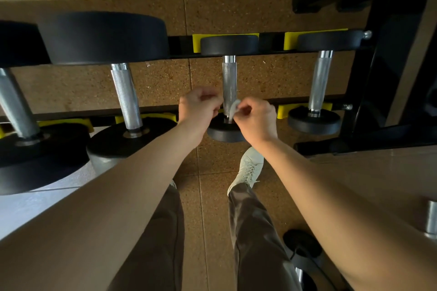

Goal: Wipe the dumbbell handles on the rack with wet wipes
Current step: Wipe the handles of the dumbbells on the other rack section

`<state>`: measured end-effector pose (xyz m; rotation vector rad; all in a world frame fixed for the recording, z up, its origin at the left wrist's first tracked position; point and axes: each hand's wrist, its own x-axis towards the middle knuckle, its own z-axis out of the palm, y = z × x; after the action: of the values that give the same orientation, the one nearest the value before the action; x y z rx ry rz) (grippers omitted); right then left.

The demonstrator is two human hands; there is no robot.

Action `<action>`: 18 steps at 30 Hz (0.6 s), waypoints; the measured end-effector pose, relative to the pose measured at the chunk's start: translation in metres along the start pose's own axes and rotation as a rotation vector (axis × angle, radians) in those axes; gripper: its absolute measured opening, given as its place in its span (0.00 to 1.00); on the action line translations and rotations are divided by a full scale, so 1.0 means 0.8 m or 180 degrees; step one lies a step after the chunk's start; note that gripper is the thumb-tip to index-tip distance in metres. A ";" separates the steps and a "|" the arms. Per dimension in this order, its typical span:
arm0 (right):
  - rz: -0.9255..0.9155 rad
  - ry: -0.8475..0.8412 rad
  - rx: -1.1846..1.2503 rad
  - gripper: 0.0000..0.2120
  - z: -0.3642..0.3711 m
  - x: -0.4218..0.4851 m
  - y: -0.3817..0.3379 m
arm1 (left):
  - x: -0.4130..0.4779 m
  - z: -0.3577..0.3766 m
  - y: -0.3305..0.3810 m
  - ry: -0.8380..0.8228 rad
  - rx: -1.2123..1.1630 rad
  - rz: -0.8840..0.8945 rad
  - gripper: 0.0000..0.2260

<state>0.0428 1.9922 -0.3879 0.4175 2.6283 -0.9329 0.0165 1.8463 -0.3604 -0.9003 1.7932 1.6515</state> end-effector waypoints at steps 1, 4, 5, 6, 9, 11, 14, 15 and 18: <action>0.0074 -0.0170 0.0044 0.03 -0.005 -0.002 0.000 | -0.005 -0.001 -0.003 -0.0110 0.0084 0.0039 0.09; 0.0066 -0.0472 0.0746 0.05 -0.026 -0.002 -0.015 | -0.019 -0.003 -0.008 -0.0670 0.0201 0.0180 0.14; 0.0054 -0.0565 0.1090 0.07 -0.032 -0.002 -0.021 | -0.021 -0.004 -0.006 -0.0799 0.0099 0.0177 0.15; 0.0073 -0.0678 0.1413 0.09 -0.037 -0.002 -0.025 | -0.021 -0.006 -0.004 -0.0810 0.0017 0.0169 0.16; 0.0194 -0.0840 0.1693 0.19 -0.036 0.000 -0.025 | -0.008 -0.012 0.009 -0.0243 0.0347 0.0331 0.12; 0.0068 -0.0727 0.1189 0.25 -0.029 0.002 -0.018 | 0.012 -0.014 0.016 0.0212 0.0316 0.0357 0.11; -0.0137 -0.0691 0.0684 0.32 -0.012 -0.002 -0.008 | 0.039 -0.002 0.027 0.0682 0.0263 0.0380 0.12; -0.0149 -0.0694 0.0647 0.33 -0.005 -0.005 -0.007 | 0.044 0.005 0.029 0.0778 0.0358 0.0426 0.12; -0.0138 -0.0565 0.0644 0.34 0.009 -0.012 -0.006 | 0.042 0.024 0.029 0.0786 0.0887 0.0629 0.10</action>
<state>0.0509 1.9822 -0.3870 0.3106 2.4015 -1.1979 -0.0234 1.8624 -0.3733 -0.8514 2.2781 1.4006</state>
